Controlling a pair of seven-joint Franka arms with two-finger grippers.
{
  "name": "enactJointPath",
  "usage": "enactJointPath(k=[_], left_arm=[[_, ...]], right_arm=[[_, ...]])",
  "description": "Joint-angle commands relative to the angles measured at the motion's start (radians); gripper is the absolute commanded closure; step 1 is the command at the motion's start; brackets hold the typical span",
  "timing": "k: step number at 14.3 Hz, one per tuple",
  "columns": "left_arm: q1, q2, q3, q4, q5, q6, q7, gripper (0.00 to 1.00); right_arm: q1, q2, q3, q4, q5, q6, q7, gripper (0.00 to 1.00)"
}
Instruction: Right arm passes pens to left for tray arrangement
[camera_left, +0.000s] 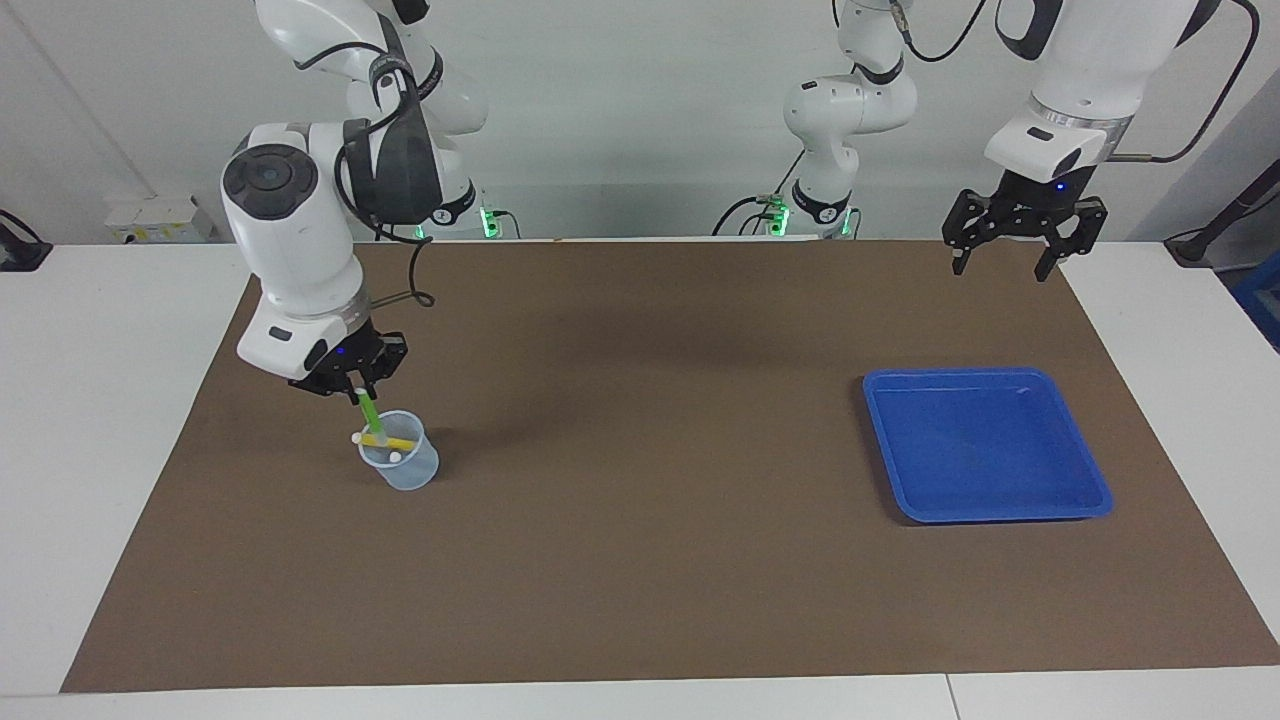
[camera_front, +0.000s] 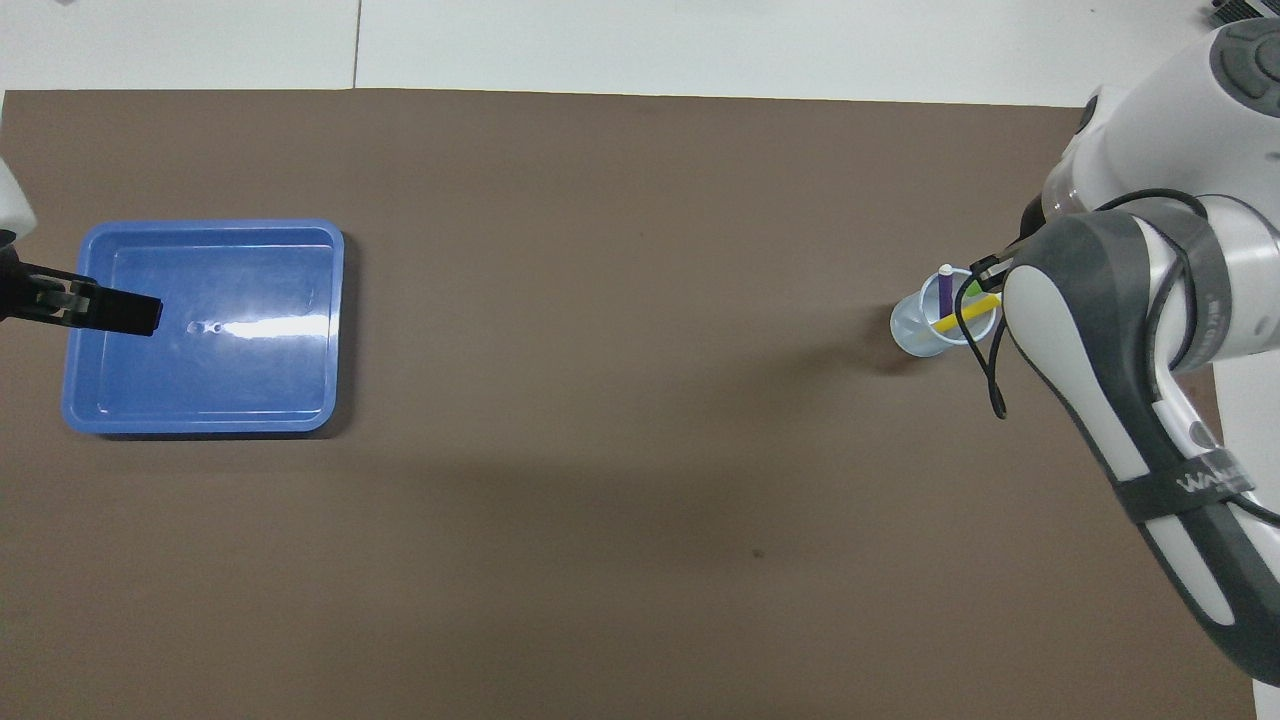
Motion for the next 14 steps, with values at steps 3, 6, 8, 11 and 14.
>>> enactJointPath(k=[3, 6, 8, 11, 14], left_arm=[[0.001, -0.017, -0.002, -0.009, 0.009, -0.012, -0.012, 0.00], [0.001, -0.017, -0.002, -0.009, 0.009, -0.012, -0.012, 0.00], [0.001, -0.017, -0.002, -0.009, 0.009, -0.012, -0.012, 0.00], [0.027, -0.020, 0.009, -0.014, 0.010, -0.013, -0.010, 0.00], [0.056, -0.018, 0.015, -0.015, 0.010, 0.005, -0.006, 0.00]], right_arm=[[0.012, -0.013, 0.076, 0.083, 0.010, -0.074, 0.062, 1.00], [0.015, -0.013, 0.113, 0.092, 0.128, -0.059, 0.224, 1.00], [0.013, -0.010, 0.139, 0.092, 0.266, 0.003, 0.434, 1.00], [0.057, -0.006, 0.144, 0.083, 0.415, 0.073, 0.685, 1.00], [0.113, 0.000, 0.146, 0.082, 0.496, 0.128, 0.893, 1.00]])
